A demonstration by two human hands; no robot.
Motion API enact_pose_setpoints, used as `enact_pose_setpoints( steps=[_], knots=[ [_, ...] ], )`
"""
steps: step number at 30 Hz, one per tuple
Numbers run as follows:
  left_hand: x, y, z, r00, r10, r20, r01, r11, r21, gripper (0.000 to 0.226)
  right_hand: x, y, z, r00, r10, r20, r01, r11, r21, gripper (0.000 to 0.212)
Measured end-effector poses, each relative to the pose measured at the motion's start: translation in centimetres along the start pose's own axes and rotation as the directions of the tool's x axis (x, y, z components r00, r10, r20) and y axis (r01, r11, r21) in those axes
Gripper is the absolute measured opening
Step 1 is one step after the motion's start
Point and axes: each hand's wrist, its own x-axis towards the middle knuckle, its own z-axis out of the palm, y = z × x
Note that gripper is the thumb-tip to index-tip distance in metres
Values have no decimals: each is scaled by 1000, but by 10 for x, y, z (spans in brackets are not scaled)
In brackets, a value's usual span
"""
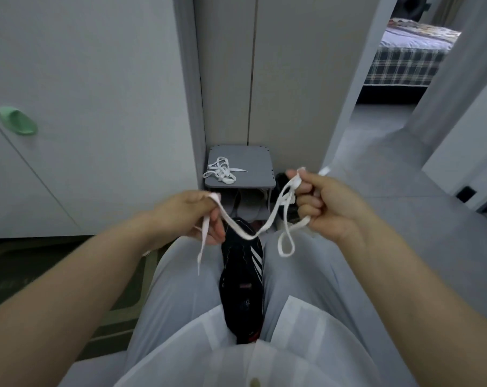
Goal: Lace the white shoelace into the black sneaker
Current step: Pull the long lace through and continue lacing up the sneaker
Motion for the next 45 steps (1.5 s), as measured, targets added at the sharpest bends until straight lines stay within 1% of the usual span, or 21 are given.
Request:
enact_pose_setpoints(
  steps=[3, 5, 6, 7, 9, 10, 11, 13, 15, 17, 20, 23, 25, 27, 29, 32, 36, 38, 41, 42, 45],
  knots=[
    [9, 18, -1, 997, -27, -71, 34, 995, 96, 37, 4, 34, -5, 987, 159, 2, -158, 984, -81, 26],
    [19, 13, 2, 989, -107, -98, 115, 990, 87, 35, 0, 50, -7, 978, 210, -4, -197, 907, -372, 29],
    [22, 9, 5, 982, -159, -101, 163, 986, 35, 33, -2, 54, -8, 981, 195, -18, -164, 772, -614, 33],
    [26, 4, 7, 973, -201, -110, 199, 980, -22, 30, -4, 57, -9, 987, 159, -20, -106, 555, -825, 39],
    [30, -4, 9, 951, -250, -184, 227, 964, -140, 24, -3, 55, -18, 999, 47, 2, -3, 106, -994, 44],
    [32, -6, 9, 936, -251, -248, 203, 958, -202, 18, -3, 51, -23, 1000, -14, 17, 17, -1, -1000, 42],
    [33, -8, 8, 918, -235, -319, 157, 955, -252, 20, -3, 46, -28, 997, -68, 25, 23, -29, -999, 39],
    [37, -10, 3, 883, -166, -439, 52, 964, -261, 33, -7, 34, -32, 986, -164, 37, 45, 48, -998, 40],
    [39, -9, 2, 864, -72, -499, -44, 975, -217, 30, -10, 22, -32, 966, -253, 48, 86, 143, -986, 42],
    [40, -3, 4, 873, 24, -487, -153, 962, -227, 34, -13, 8, -31, 955, -288, 71, 108, 115, -988, 49],
    [39, 11, 6, 850, 224, -477, -358, 910, -209, 43, -23, -6, -31, 970, -197, 143, 157, 57, -986, 51],
    [36, 29, -4, 745, 384, -545, -557, 809, -191, 44, -30, -7, -33, 967, -129, 219, 229, 71, -971, 38],
    [34, 39, -11, 694, 414, -589, -603, 782, -160, 39, -27, 2, -36, 967, -99, 234, 243, 91, -966, 28],
    [33, 39, -12, 690, 406, -599, -580, 806, -121, 40, -21, 14, -41, 974, -53, 219, 224, 131, -966, 23],
    [33, 30, -9, 729, 379, -569, -513, 854, -89, 42, -16, 30, -47, 974, -5, 228, 227, 145, -963, 27],
    [34, 3, 3, 803, 300, -515, -384, 921, -62, 29, -13, 62, -46, 956, 32, 291, 290, 31, -956, 31],
    [36, -22, 17, 903, 192, -383, -212, 977, -9, 15, -16, 109, -34, 908, 99, 407, 413, -54, -909, 33],
    [34, -30, 18, 956, 134, -261, -111, 988, 104, 16, -17, 116, -29, 911, 43, 410, 412, -45, -910, 41],
    [26, -43, 16, 988, 72, -139, -47, 983, 179, 34, -22, 102, -31, 916, -169, 364, 376, 43, -926, 44],
    [24, -48, 15, 989, 60, -135, -27, 972, 234, 37, -24, 94, -36, 924, -188, 332, 341, 14, -940, 42],
    [20, -61, 10, 977, 48, -208, 47, 902, 430, 34, -32, 71, -60, 981, -66, 183, 164, -224, -961, 40]
  ],
)
